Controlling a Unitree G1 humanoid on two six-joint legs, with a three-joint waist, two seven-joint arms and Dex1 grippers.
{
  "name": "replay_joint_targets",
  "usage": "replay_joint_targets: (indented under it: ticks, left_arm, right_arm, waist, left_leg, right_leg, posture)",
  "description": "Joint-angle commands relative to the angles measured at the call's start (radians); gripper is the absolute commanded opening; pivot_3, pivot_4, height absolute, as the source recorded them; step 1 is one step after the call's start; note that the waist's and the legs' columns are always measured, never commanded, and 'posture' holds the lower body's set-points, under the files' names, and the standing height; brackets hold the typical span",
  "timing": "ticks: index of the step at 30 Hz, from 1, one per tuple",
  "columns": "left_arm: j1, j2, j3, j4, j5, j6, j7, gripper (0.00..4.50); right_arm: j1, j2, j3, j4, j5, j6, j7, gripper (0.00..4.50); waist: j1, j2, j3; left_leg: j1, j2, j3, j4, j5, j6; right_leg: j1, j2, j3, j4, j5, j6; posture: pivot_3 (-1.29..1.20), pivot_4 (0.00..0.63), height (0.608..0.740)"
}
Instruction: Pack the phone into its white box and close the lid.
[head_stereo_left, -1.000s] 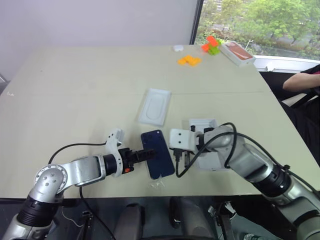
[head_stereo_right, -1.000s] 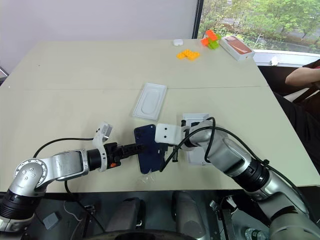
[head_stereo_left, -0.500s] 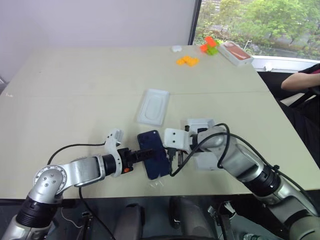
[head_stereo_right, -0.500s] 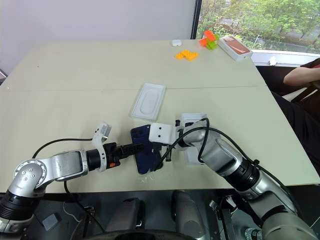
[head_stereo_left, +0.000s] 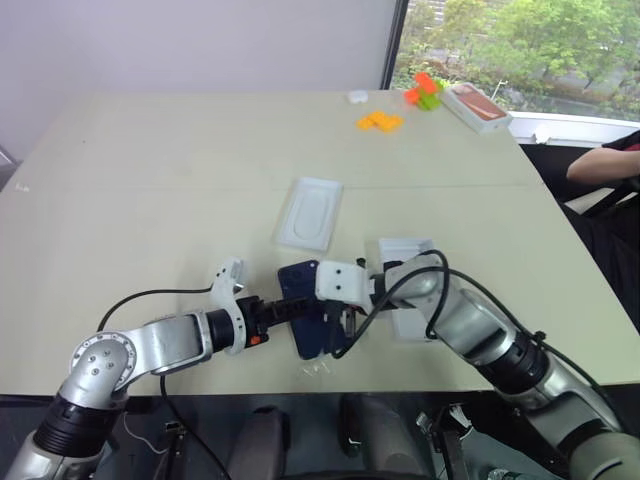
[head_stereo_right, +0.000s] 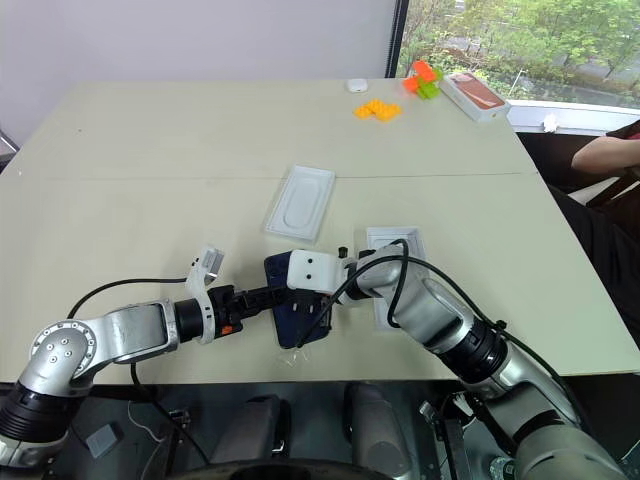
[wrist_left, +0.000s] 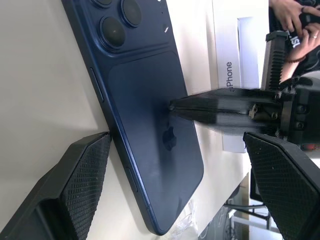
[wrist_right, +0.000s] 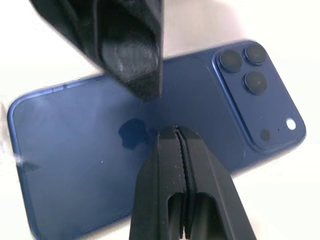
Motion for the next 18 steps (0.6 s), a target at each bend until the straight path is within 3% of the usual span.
replay_joint_targets:
  ticks: [1,6,18]
  left_arm:
    - [0.015,0.016,-0.006,-0.008,0.009,0.005,0.006,4.50]
    - [0.016,0.019,-0.009,-0.006,0.009,0.005,0.003,4.50]
    - [0.009,0.022,-0.012,-0.004,-0.003,0.003,0.007,4.50]
  right_arm:
    - [-0.030,-0.057,-0.032,-0.028,-0.032,-0.020,0.007,0.05]
    - [-0.011,-0.074,-0.001,-0.018,-0.054,-0.044,0.007,0.05]
    - [0.004,0.034,0.045,0.046,-0.048,-0.068,0.019,0.05]
  waist:
    - [0.000,0.000,0.000]
    - [-0.001,0.000,0.000]
    - [-0.004,0.000,0.000]
  left_leg:
    - [0.000,0.000,0.000,0.000,0.000,0.000]
    - [-0.001,0.000,0.000,0.000,0.000,0.000]
    - [0.001,0.001,0.000,0.000,0.000,0.000]
  right_leg:
    - [0.000,0.000,0.000,0.000,0.000,0.000]
    - [-0.001,0.000,0.000,-0.001,0.000,0.000]
    - [0.000,0.001,0.000,0.000,0.000,0.000]
  posture:
    - [0.00,0.150,0.740]
    - [0.00,0.150,0.740]
    - [0.00,0.150,0.740]
